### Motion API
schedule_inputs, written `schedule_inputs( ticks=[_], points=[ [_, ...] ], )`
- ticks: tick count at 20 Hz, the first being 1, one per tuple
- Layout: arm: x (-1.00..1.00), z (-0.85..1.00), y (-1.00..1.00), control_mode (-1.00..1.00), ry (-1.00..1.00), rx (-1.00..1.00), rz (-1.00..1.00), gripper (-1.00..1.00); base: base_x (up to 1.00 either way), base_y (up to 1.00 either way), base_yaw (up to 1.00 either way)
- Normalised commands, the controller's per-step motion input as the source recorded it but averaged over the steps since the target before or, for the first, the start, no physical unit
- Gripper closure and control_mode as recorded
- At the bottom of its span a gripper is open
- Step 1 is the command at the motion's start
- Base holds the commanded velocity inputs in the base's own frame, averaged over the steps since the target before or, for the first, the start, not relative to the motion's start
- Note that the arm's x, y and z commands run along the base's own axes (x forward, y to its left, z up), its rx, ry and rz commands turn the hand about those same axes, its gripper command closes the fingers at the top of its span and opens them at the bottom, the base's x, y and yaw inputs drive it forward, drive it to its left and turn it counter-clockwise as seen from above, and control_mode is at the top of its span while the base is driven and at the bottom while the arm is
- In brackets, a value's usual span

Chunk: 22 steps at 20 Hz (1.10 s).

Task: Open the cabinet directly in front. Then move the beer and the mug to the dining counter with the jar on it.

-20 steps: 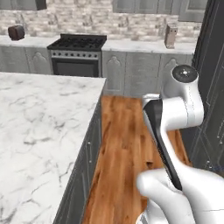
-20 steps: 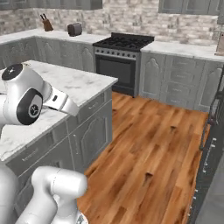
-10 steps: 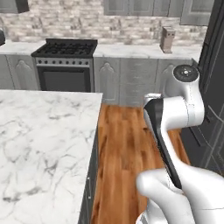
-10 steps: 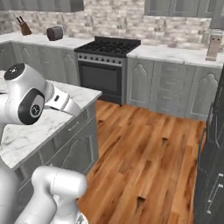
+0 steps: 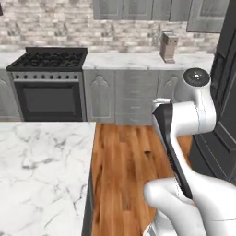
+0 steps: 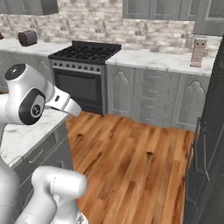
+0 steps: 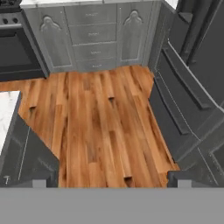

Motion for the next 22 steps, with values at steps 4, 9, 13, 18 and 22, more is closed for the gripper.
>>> schedule_inputs(
  ticks=[4, 9, 13, 18, 22],
  points=[
    [0.00, 0.00, 0.00, 1.00, 0.00, 0.00, 0.00, -1.00, 1.00, 0.02, -0.13],
    [0.00, 0.00, 0.00, 1.00, 0.00, 0.00, 0.00, -1.00, 1.00, 0.14, -0.10],
    [0.00, 0.00, 0.00, 1.00, 0.00, 0.00, 0.00, -1.00, 1.00, 0.22, -0.07],
    [0.00, 0.00, 0.00, 1.00, 0.00, 0.00, 0.00, -1.00, 1.00, 0.29, -0.04],
    [0.00, 0.00, 0.00, 1.00, 0.00, 0.00, 0.00, -1.00, 1.00, 0.17, -0.04]
  ],
)
